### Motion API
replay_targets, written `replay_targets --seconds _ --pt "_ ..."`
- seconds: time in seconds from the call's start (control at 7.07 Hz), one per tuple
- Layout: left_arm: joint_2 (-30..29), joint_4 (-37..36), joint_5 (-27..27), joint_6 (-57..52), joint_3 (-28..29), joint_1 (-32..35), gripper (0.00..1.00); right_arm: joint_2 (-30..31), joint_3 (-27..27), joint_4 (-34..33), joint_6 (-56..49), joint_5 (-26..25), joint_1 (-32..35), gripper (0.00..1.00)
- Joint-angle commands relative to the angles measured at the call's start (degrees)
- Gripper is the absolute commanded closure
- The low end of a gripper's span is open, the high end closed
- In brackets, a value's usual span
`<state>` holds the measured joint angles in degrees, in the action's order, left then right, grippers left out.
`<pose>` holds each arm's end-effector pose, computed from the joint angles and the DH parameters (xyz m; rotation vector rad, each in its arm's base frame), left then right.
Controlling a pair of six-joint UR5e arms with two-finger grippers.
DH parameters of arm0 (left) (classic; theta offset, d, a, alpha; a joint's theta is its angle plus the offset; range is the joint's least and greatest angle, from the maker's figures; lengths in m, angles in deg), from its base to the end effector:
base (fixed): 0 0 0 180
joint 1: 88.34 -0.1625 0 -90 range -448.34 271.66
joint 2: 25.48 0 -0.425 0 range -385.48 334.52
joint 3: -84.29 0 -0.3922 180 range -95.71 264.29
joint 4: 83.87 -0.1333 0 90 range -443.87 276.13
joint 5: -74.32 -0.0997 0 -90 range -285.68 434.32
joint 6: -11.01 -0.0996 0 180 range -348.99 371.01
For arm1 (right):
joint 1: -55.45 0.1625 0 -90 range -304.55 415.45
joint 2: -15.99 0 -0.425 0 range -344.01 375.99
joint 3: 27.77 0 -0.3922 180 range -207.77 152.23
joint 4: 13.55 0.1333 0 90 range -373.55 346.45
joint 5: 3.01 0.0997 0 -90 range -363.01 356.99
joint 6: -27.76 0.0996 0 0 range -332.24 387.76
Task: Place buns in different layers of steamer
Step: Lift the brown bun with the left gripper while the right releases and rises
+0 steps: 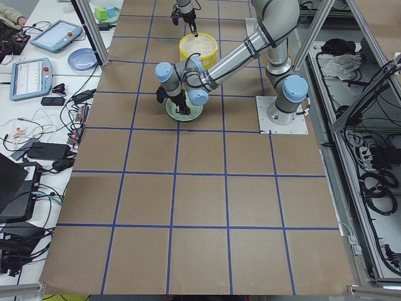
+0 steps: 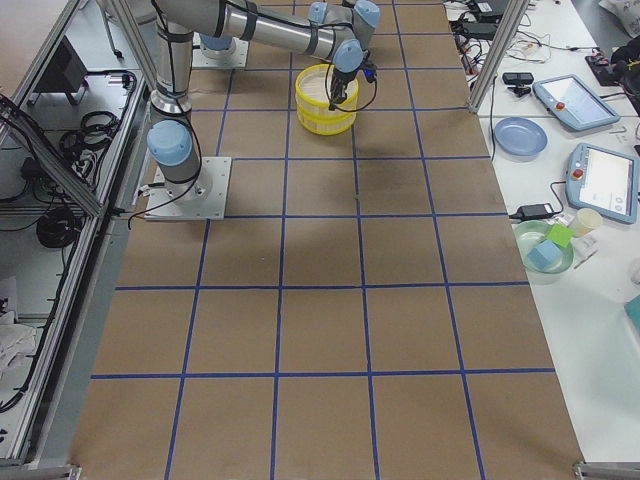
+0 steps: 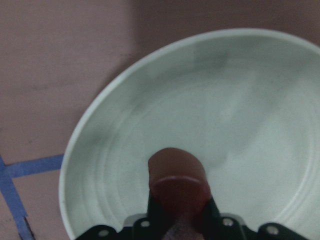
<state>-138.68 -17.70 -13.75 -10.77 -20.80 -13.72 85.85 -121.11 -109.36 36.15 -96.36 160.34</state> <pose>0.0133 -0.5636 0.1888 -0.1616 -3.0055 -0.3458 0.2699 -0.5189 0.2802 0.1831 -2.9855 -0.4377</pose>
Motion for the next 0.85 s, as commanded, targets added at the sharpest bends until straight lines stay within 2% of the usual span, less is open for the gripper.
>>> replay_targets --seconds 0.0,0.14,0.28,0.57,0.71 --pt "1.6 -0.5 -0.2 -0.4 1.4 0.8 1.00 0.1 -1.4 -0.5 0.0 -0.8 0.1 0.84" --pt "3.0 -0.3 0.4 -0.5 3.6 1.5 1.00 0.1 -1.8 -0.5 -0.1 -0.8 0.1 0.59" --pt "5.0 0.5 0.4 0.1 5.7 3.1 1.00 0.1 -1.8 -0.5 -0.1 -0.7 0.1 0.01" --pt "10.2 6.5 0.4 2.0 8.2 6.0 1.00 1.1 -0.9 -0.8 -0.6 -0.7 0.1 0.00" --pt "12.5 9.3 0.5 3.9 9.0 7.7 1.00 5.2 0.0 -1.9 -0.7 -0.8 -0.4 0.00"
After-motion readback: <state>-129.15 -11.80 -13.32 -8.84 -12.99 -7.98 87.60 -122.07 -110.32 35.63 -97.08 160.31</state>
